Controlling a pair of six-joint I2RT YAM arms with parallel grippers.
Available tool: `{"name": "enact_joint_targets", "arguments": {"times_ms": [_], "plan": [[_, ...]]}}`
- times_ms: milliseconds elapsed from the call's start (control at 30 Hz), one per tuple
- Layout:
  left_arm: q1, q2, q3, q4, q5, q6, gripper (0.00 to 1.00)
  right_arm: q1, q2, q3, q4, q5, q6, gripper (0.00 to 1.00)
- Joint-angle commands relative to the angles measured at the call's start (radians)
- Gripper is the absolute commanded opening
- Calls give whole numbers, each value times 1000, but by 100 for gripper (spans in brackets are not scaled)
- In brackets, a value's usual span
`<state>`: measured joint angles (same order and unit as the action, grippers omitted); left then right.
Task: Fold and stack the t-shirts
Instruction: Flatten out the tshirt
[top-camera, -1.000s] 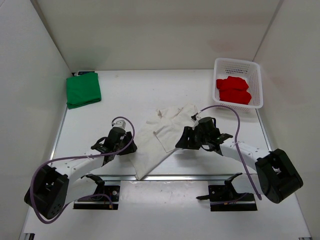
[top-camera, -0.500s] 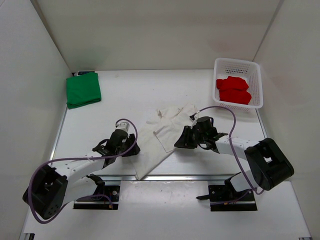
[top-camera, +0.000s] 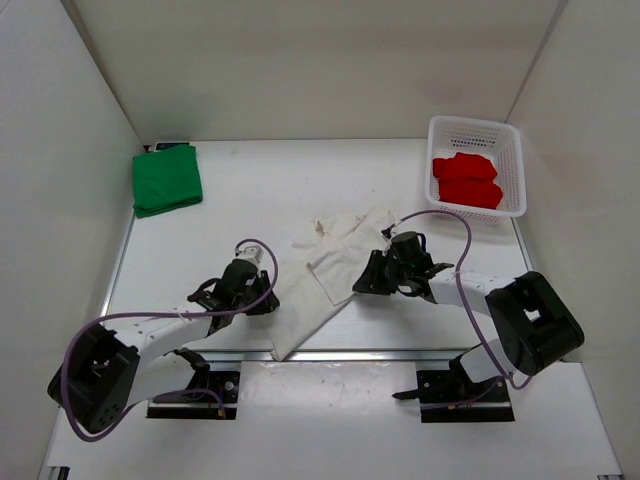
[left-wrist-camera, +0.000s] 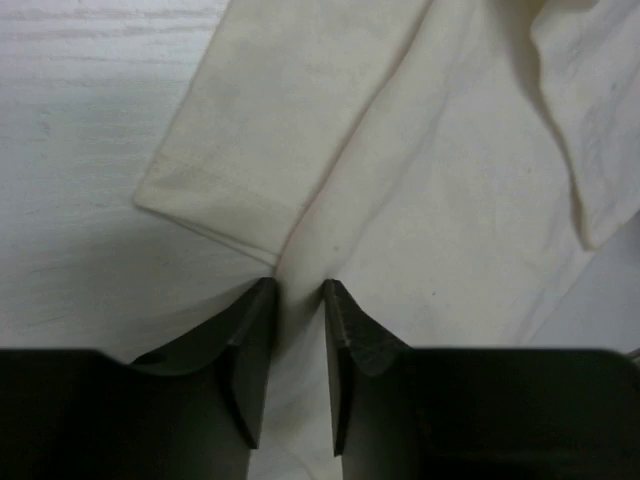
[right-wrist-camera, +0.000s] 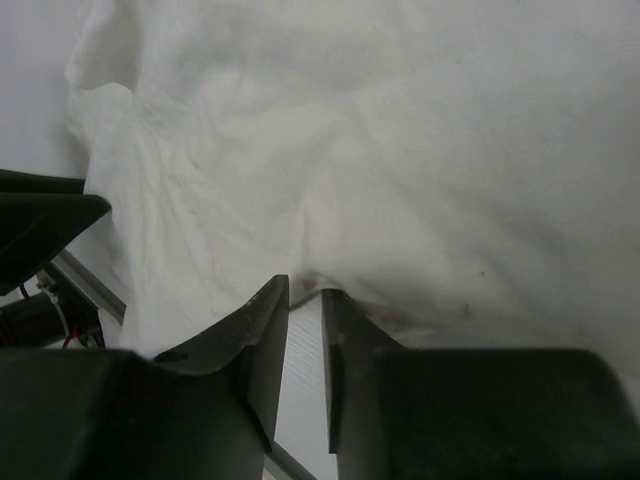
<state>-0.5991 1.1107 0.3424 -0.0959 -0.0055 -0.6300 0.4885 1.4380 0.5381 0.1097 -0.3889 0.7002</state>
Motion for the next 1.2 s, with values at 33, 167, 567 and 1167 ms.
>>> {"name": "enact_joint_targets", "arguments": {"times_ms": [33,167,567,1167], "plan": [[-19,44,-36,-94,50,6,32,13,21,43,42,10,-4,15],[-4,40,-8,-88,50,-13,6,25,-14,65,56,27,-18,0],[263,49,598,-217,171,76,0,-140,-254,620,-255,31,-225,0],[358,-43,1342,-525,-255,242,0,162,-200,1591,-567,320,-488,0]]}}
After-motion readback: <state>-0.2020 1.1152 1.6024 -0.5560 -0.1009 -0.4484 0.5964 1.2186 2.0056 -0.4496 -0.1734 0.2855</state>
